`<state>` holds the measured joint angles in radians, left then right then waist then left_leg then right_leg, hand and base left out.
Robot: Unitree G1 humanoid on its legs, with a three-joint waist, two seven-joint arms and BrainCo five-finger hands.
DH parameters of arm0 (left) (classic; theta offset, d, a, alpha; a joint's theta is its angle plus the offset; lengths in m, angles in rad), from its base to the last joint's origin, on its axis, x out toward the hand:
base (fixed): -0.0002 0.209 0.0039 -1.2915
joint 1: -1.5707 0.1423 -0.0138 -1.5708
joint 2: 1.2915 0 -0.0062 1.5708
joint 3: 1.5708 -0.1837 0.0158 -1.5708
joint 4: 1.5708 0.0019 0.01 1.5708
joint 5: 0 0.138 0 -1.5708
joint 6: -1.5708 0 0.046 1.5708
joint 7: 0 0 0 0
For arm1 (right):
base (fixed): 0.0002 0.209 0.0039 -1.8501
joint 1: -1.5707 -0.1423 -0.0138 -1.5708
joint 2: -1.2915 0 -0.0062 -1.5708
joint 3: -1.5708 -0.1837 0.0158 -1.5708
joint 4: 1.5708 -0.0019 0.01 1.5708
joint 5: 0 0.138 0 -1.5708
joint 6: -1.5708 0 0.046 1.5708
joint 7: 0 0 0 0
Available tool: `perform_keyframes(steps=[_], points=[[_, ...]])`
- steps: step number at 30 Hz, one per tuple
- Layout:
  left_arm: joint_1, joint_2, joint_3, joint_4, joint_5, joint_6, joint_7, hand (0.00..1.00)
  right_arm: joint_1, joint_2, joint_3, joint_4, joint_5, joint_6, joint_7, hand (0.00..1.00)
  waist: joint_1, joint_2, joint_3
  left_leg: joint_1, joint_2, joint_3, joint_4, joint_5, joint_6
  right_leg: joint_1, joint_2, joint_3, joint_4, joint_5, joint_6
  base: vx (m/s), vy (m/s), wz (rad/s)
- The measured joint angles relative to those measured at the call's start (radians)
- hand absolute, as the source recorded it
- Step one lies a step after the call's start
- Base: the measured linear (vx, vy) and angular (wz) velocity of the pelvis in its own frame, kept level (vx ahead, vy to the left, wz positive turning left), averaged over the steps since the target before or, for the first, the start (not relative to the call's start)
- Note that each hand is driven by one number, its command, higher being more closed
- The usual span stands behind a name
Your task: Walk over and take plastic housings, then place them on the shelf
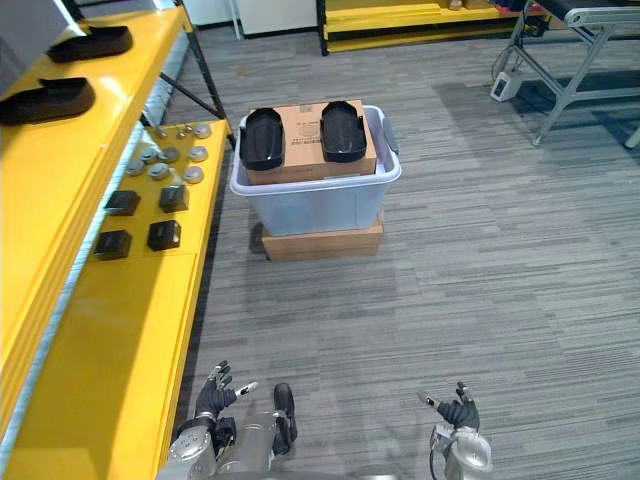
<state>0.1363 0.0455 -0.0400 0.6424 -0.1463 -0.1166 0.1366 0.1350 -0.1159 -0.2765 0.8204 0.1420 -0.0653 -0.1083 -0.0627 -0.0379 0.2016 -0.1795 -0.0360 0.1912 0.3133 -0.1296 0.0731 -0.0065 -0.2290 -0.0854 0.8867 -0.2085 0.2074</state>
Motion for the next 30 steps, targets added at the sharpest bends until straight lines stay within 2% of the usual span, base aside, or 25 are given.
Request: perform_keyframes(steps=[1, 2, 3, 4, 5, 6, 8, 9, 10, 11, 13, 14, 15, 16, 17, 18, 19, 21, 22, 24, 25, 26, 27, 28, 30], points=[[0.002, 0.002, -0.003, 0.0, 0.0, 0.003, 0.001, 0.0, 0.002, 0.002, 0.004, 0.0, -0.009, 0.002, 0.004, 0.0, -0.004, 0.005, 0.002, 0.076, -0.005, -0.003, -0.021, -0.026, 0.004, -0.06, -0.019, -0.012, 0.119, -0.037, -0.06, 0.55, 0.103, 0.1], [0.003, 0.008, -0.005, 0.0, 0.0, 0.003, 0.003, 0.0, -0.001, 0.002, 0.004, -0.001, -0.013, 0.002, 0.004, 0.0, -0.004, 0.011, 0.001, 0.116, -0.005, -0.007, -0.043, -0.03, 0.004, -0.085, -0.026, -0.033, 0.135, -0.053, -0.085, 0.65, 0.082, 0.09], [0.002, 0.019, -0.009, 0.006, 0.0, 0.002, 0.002, 0.0, -0.008, -0.004, 0.012, -0.003, -0.018, -0.003, 0.005, 0.0, -0.007, 0.033, 0.0, 0.191, 0.007, -0.024, -0.097, -0.03, 0.003, -0.126, -0.021, -0.089, 0.099, -0.091, -0.133, 0.62, 0.021, 0.21], [-0.01, 0.022, -0.007, 0.015, 0.0, 0.001, 0.003, 0.0, -0.017, -0.015, 0.017, -0.004, -0.018, -0.005, 0.005, 0.0, -0.009, 0.062, 0.008, 0.249, 0.036, -0.032, -0.129, -0.029, 0.001, -0.157, 0.007, -0.147, -0.005, -0.122, -0.158, 0.5, -0.028, 0.26], [-0.012, 0.022, -0.007, 0.017, 0.0, -0.001, 0.004, 0.0, -0.019, -0.017, 0.018, -0.005, -0.018, -0.005, 0.005, 0.0, -0.009, 0.071, 0.007, 0.266, 0.049, -0.035, -0.137, -0.028, 0.001, -0.179, 0.02, -0.164, -0.073, -0.126, -0.164, 0.55, -0.109, 0.38], [-0.02, 0.02, -0.007, 0.02, 0.0, -0.003, 0.004, 0.0, -0.018, -0.019, 0.019, -0.011, -0.019, -0.006, 0.005, 0.0, -0.017, 0.086, 0.009, 0.304, 0.081, -0.042, -0.139, -0.028, -0.01, -0.233, 0.058, -0.163, -0.318, -0.094, -0.15, 0.45, -0.125, 0.36], [-0.02, 0.023, -0.007, 0.027, 0.0, -0.006, 0.003, 0.0, -0.018, -0.018, 0.02, -0.012, -0.018, -0.006, 0.005, 0.0, -0.029, 0.082, 0.006, 0.325, 0.092, -0.04, -0.141, -0.039, -0.054, -0.244, 0.078, -0.13, -0.514, 0.002, -0.144, 0.42, -0.145, 0.51], [-0.02, 0.036, -0.007, 0.045, 0.001, -0.009, 0.005, 0.0, -0.006, -0.016, 0.02, -0.011, -0.019, -0.005, 0.004, 0.0, -0.038, 0.063, 0.003, 0.358, 0.093, -0.038, -0.141, -0.073, -0.11, -0.247, 0.087, -0.083, -0.636, 0.178, -0.145, 0.41, -0.17, 0.56], [-0.024, 0.034, -0.007, 0.066, 0.002, -0.009, 0.007, 0.0, 0.009, -0.02, 0.02, -0.009, -0.022, -0.005, 0.004, 0.0, -0.04, 0.051, 0.002, 0.381, 0.093, -0.04, -0.141, -0.098, -0.141, -0.248, 0.093, -0.047, -0.634, 0.288, -0.183, 0.53, -0.243, 0.23], [-0.027, 0.014, -0.003, 0.086, 0.002, -0.004, 0.015, 0.0, -0.003, -0.033, 0.02, -0.004, -0.028, -0.002, 0.004, 0.0, -0.029, 0.081, -0.005, 0.387, 0.128, -0.035, -0.138, -0.097, -0.149, -0.264, 0.119, -0.042, -0.584, 0.272, -0.199, 0.47, -0.262, -0.14], [-0.023, 0.006, -0.002, 0.102, 0.003, -0.004, 0.016, 0.0, -0.016, -0.035, 0.02, -0.015, -0.033, -0.006, 0.007, 0.0, -0.039, 0.082, -0.004, 0.399, 0.138, -0.028, -0.101, -0.076, -0.182, -0.298, 0.121, -0.043, -0.444, 0.136, -0.217, 0.45, -0.27, -0.12], [-0.026, 0.004, -0.002, 0.104, 0.003, -0.004, 0.015, 0.0, -0.012, -0.034, 0.019, -0.014, -0.033, -0.005, 0.009, 0.0, -0.04, 0.082, -0.004, 0.392, 0.145, -0.032, -0.063, -0.074, -0.186, -0.292, 0.121, -0.049, -0.425, 0.109, -0.222, 0.37, -0.255, 0.18], [-0.03, -0.001, 0.001, 0.103, 0.003, -0.005, 0.015, 0.0, -0.001, -0.033, 0.02, -0.014, -0.033, -0.004, 0.015, 0.0, -0.041, 0.079, 0.002, 0.361, 0.162, -0.05, 0.049, -0.073, -0.188, -0.264, 0.123, -0.058, -0.412, 0.069, -0.22, 0.32, -0.271, 0.38], [-0.031, -0.011, 0.003, 0.102, 0.002, -0.006, 0.015, 0.0, 0.018, -0.033, 0.021, -0.019, -0.033, -0.003, 0.02, 0.0, -0.042, 0.086, 0.015, 0.287, 0.206, -0.068, 0.271, -0.036, -0.228, -0.196, 0.134, -0.086, -0.427, 0.039, -0.224, 0.34, -0.309, 0.36], [-0.018, -0.021, 0.003, 0.101, 0.002, -0.007, 0.013, 0.0, 0.031, -0.033, 0.025, -0.023, -0.032, -0.003, 0.019, 0.0, -0.034, 0.085, 0.023, 0.207, 0.258, -0.079, 0.476, 0.013, -0.236, -0.131, 0.158, -0.102, -0.456, 0.026, -0.243, 0.24, -0.229, 0.2], [-0.011, -0.022, 0.003, 0.101, 0.002, -0.007, 0.012, 0.0, 0.037, -0.033, 0.029, -0.021, -0.03, -0.003, 0.018, 0.0, -0.032, 0.086, 0.023, 0.177, 0.279, -0.074, 0.553, 0.003, -0.221, -0.106, 0.169, -0.106, -0.473, 0.017, -0.25, 0.22, -0.172, -0.1], [0.006, -0.024, 0.003, 0.104, 0.002, -0.005, 0.009, 0.0, 0.032, -0.031, 0.028, -0.023, -0.025, -0.007, 0.016, 0.0, -0.032, 0.087, 0.024, 0.128, 0.29, -0.064, 0.619, -0.023, -0.182, -0.055, 0.182, -0.104, -0.514, 0.012, -0.253, 0.23, -0.113, -0.19], [0.015, -0.031, 0.004, 0.104, 0.002, -0.002, 0.001, 0.0, 0.026, -0.029, 0.018, -0.023, -0.022, -0.008, 0.015, 0.0, -0.029, 0.084, 0.024, 0.086, 0.266, -0.037, 0.546, -0.067, -0.179, -0.006, 0.182, -0.088, -0.575, 0.032, -0.249, 0.25, -0.065, -0.22], [0.023, -0.033, 0.004, 0.102, 0.002, -0.003, -0.002, 0.0, 0.023, -0.029, 0.016, -0.023, -0.017, -0.007, 0.015, 0.0, -0.021, 0.085, 0.024, 0.084, 0.238, -0.037, 0.418, -0.088, -0.182, 0.011, 0.181, -0.073, -0.599, 0.042, -0.248, 0.26, 0.019, -0.47], [0.025, -0.033, 0.005, 0.1, 0.002, -0.002, -0.002, 0.0, 0.021, -0.025, 0.0, -0.022, -0.016, -0.007, 0.015, 0.0, -0.008, 0.088, 0.022, 0.09, 0.189, -0.076, 0.175, -0.086, -0.185, 0.022, 0.179, -0.044, -0.607, 0.043, -0.243, 0.29, 0.084, -0.5], [0.021, -0.036, 0.005, 0.098, 0.002, -0.002, -0.002, 0.0, 0.023, -0.028, -0.008, -0.022, -0.016, -0.007, 0.013, 0.0, -0.009, 0.102, 0.015, 0.098, 0.164, -0.113, 0.012, -0.034, -0.197, 0.022, 0.186, -0.038, -0.613, 0.04, -0.229, 0.26, 0.12, -0.25], [0.022, -0.038, 0.005, 0.097, 0.002, -0.002, -0.002, 0.0, 0.026, -0.031, -0.014, -0.022, -0.016, -0.007, 0.012, 0.0, -0.009, 0.116, 0.013, 0.1, 0.158, -0.125, -0.054, 0.043, -0.195, 0.023, 0.197, -0.032, -0.614, 0.035, -0.22, 0.3, 0.156, -0.21], [0.009, -0.028, 0.008, 0.103, 0.002, -0.001, -0.002, 0.0, 0.025, -0.019, -0.03, -0.011, -0.014, -0.003, 0.01, 0.0, -0.009, 0.117, 0.013, 0.115, 0.154, -0.122, -0.071, 0.06, -0.149, 0.039, 0.199, -0.019, -0.617, 0.025, -0.203, 0.23, 0.132, -0.08], [0.008, -0.019, 0.01, 0.1, 0.002, -0.003, -0.002, 0.0, 0.04, -0.009, -0.031, -0.013, -0.01, -0.004, 0.007, 0.0, -0.011, 0.095, 0.006, 0.141, 0.135, -0.118, -0.105, 0.063, -0.145, 0.054, 0.176, -0.017, -0.633, 0.023, -0.192, 0.21, 0.135, -0.04], [0.009, -0.004, 0.01, 0.1, 0.002, -0.003, -0.004, 0.0, 0.049, -0.002, -0.035, -0.015, 0.006, -0.004, 0.004, 0.0, -0.009, 0.072, -0.005, 0.16, 0.109, -0.107, -0.149, 0.072, -0.132, 0.059, 0.154, -0.011, -0.651, 0.02, -0.177, 0.15, 0.112, 0.0]])
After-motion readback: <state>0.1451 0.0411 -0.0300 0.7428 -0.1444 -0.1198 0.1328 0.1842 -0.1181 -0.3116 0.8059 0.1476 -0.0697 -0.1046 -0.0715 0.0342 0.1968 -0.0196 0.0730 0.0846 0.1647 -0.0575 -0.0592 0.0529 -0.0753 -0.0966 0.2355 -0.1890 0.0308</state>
